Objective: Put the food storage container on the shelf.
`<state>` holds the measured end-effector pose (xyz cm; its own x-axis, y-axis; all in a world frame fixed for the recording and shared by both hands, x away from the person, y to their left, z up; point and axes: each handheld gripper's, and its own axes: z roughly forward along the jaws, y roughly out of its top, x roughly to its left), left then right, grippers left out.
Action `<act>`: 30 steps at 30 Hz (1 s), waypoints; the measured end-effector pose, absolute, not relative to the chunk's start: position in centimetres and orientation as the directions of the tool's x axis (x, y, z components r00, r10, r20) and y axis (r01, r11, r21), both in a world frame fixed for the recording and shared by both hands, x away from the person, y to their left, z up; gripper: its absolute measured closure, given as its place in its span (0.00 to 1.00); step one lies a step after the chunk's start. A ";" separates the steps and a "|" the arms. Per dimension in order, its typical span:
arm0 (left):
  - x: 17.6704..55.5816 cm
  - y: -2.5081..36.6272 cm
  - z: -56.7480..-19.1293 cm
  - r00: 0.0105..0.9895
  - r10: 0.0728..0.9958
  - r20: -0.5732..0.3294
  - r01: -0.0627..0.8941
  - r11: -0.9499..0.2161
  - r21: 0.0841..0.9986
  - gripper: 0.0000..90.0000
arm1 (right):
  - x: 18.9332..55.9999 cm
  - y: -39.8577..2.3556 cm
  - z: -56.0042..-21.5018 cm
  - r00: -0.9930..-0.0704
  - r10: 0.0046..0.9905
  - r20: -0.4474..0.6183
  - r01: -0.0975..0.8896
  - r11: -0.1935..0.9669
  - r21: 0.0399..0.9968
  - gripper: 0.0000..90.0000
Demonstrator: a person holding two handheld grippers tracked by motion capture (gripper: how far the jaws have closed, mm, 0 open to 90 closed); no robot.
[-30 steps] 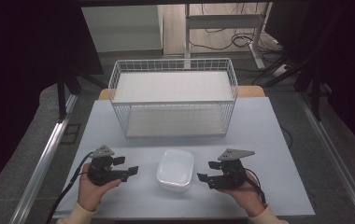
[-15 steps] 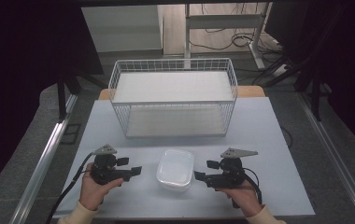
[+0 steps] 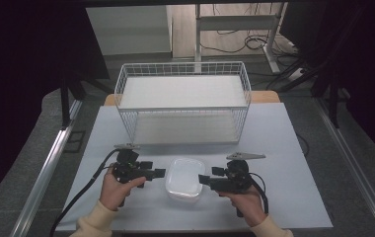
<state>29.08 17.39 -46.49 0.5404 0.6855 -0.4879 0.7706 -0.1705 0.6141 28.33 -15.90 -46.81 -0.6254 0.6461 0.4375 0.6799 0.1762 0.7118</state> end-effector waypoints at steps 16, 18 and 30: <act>31.3 15.4 -50.0 0.483 0.635 -0.603 0.845 -0.157 0.511 0.37 | 28.9 -14.9 -49.2 -0.552 0.657 0.513 0.753 0.129 0.645 0.38; 31.3 15.3 -50.1 0.480 0.629 -0.611 0.847 -0.151 0.510 0.38 | 28.9 -14.9 -49.3 -0.550 0.656 0.517 0.756 0.129 0.641 0.39; 31.0 15.2 -50.3 0.480 0.611 -0.629 0.851 -0.151 0.503 0.59 | 28.9 -15.3 -50.1 -0.483 0.654 0.582 0.801 0.063 0.595 0.64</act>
<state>31.03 15.16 -50.30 0.4803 0.6110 -0.6292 0.8510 -0.1509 0.5030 28.90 -15.26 -50.09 -0.4832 0.6545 0.5815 0.8012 0.0628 0.5951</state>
